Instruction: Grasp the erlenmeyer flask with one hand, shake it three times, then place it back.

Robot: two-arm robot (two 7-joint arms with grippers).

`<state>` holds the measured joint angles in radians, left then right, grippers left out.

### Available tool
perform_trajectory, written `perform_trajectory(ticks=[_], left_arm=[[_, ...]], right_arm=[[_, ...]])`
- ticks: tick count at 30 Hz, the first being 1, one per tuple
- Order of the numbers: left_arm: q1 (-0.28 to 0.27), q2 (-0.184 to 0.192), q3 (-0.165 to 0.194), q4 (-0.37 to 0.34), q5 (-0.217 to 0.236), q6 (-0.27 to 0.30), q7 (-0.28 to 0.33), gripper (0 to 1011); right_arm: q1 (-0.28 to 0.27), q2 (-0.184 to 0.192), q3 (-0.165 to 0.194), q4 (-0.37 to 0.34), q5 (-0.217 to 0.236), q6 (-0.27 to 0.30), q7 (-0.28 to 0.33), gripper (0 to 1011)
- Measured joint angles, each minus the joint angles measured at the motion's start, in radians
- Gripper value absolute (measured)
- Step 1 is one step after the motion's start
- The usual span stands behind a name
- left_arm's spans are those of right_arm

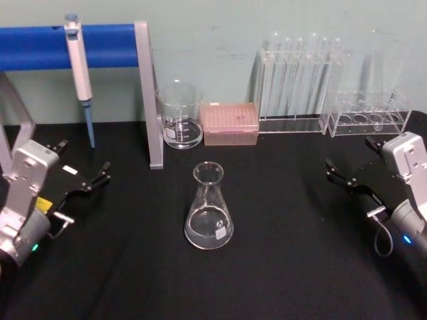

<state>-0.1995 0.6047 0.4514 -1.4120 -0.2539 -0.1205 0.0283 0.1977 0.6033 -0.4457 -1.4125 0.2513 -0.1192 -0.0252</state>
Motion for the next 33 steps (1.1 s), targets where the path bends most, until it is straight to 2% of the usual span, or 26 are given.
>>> perform_trajectory(ticks=[5, 10, 16, 20, 33], left_arm=[[0.0, 0.0, 0.0, 0.0, 0.0, 0.0, 0.0, 1002], [0.0, 0.0, 0.0, 0.0, 0.0, 0.0, 0.0, 1001], [0.0, 0.0, 0.0, 0.0, 0.0, 0.0, 0.0, 1001], [0.0, 0.0, 0.0, 0.0, 0.0, 0.0, 0.0, 1001], [0.0, 0.0, 0.0, 0.0, 0.0, 0.0, 0.0, 1001]], right_arm=[[-0.007, 0.001, 0.017, -0.006, -0.004, -0.001, 0.021, 1000], [-0.016, 0.016, 0.032, -0.021, 0.013, -0.001, 0.075, 1000], [-0.046, 0.049, 0.05, -0.062, 0.068, 0.004, 0.195, 1000], [-0.065, 0.057, 0.057, -0.085, 0.105, 0.004, 0.262, 1000], [-0.075, 0.053, 0.062, -0.119, 0.209, -0.005, 0.48, 1000]])
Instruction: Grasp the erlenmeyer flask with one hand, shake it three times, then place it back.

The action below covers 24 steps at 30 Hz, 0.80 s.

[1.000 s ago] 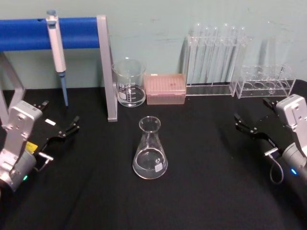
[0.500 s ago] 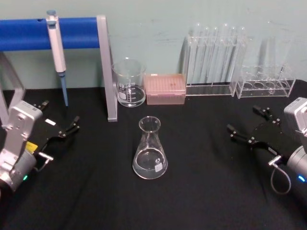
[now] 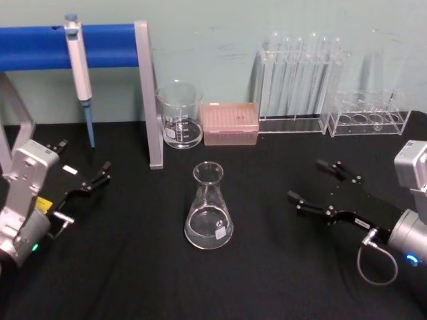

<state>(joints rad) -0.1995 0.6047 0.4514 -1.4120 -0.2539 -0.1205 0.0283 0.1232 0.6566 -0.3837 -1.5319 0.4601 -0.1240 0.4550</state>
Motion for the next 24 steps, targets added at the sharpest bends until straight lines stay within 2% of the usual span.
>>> perform_trajectory(ticks=[12, 24], left_arm=[[0.0, 0.0, 0.0, 0.0, 0.0, 0.0, 0.0, 1001], [0.0, 0.0, 0.0, 0.0, 0.0, 0.0, 0.0, 1001]], right_arm=[[0.043, -0.045, -0.014, 0.023, 0.037, -0.002, 0.145, 1000], [0.106, -0.088, -0.054, 0.082, 0.037, -0.006, 0.226, 1000]])
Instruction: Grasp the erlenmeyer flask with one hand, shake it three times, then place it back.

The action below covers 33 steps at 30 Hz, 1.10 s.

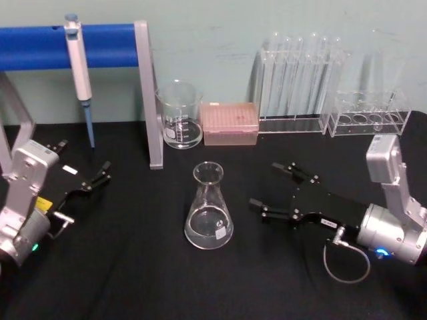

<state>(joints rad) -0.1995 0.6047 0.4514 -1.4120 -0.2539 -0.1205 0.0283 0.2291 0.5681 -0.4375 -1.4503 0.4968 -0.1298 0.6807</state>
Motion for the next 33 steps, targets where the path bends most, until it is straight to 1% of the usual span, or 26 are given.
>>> perform_trajectory(ticks=[7, 9, 13, 16, 20, 23, 33], left_arm=[[0.0, 0.0, 0.0, 0.0, 0.0, 0.0, 0.0, 1001], [0.0, 0.0, 0.0, 0.0, 0.0, 0.0, 0.0, 1001], [0.0, 0.0, 0.0, 0.0, 0.0, 0.0, 0.0, 1001], [0.0, 0.0, 0.0, 0.0, 0.0, 0.0, 0.0, 1001], [0.0, 0.0, 0.0, 0.0, 0.0, 0.0, 0.0, 1001], [0.0, 0.0, 0.0, 0.0, 0.0, 0.0, 0.0, 1001], [0.0, 0.0, 0.0, 0.0, 0.0, 0.0, 0.0, 1001]], right_arm=[[0.045, -0.029, -0.035, 0.051, -0.012, -0.016, 0.036, 1000], [0.066, -0.042, -0.049, 0.071, -0.017, -0.024, 0.049, 1000], [0.084, -0.055, -0.06, 0.094, -0.019, -0.029, 0.062, 1000], [0.106, -0.073, -0.073, 0.124, -0.019, -0.035, 0.074, 1000], [0.123, -0.086, -0.083, 0.145, -0.017, -0.036, 0.083, 1000], [0.146, -0.103, -0.095, 0.173, -0.015, -0.041, 0.095, 1000], [0.191, -0.133, -0.113, 0.227, -0.005, -0.049, 0.118, 1000]])
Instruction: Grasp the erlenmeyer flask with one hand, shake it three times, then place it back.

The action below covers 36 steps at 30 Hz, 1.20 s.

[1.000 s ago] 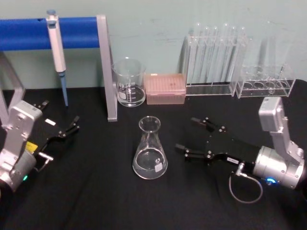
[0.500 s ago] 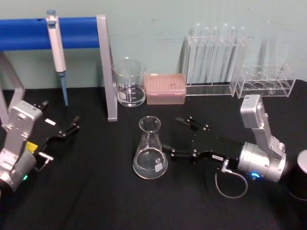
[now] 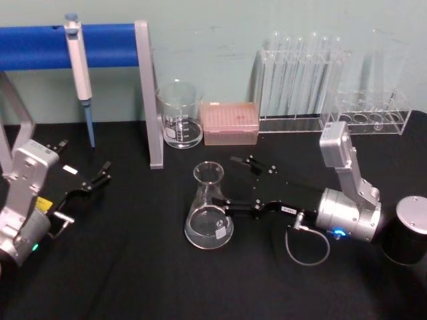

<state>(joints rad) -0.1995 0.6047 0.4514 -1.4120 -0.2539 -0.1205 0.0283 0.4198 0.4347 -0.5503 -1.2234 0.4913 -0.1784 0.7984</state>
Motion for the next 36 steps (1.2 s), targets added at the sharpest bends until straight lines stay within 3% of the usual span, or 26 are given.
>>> perform_trajectory(ticks=[20, 36], left_arm=[[0.0, 0.0, 0.0, 0.0, 0.0, 0.0, 0.0, 1001], [0.0, 0.0, 0.0, 0.0, 0.0, 0.0, 0.0, 1001]], right_arm=[[0.075, -0.057, -0.034, 0.11, 0.015, -0.011, 0.044, 1000], [0.1, -0.074, -0.054, 0.145, 0.015, -0.015, 0.065, 1000]])
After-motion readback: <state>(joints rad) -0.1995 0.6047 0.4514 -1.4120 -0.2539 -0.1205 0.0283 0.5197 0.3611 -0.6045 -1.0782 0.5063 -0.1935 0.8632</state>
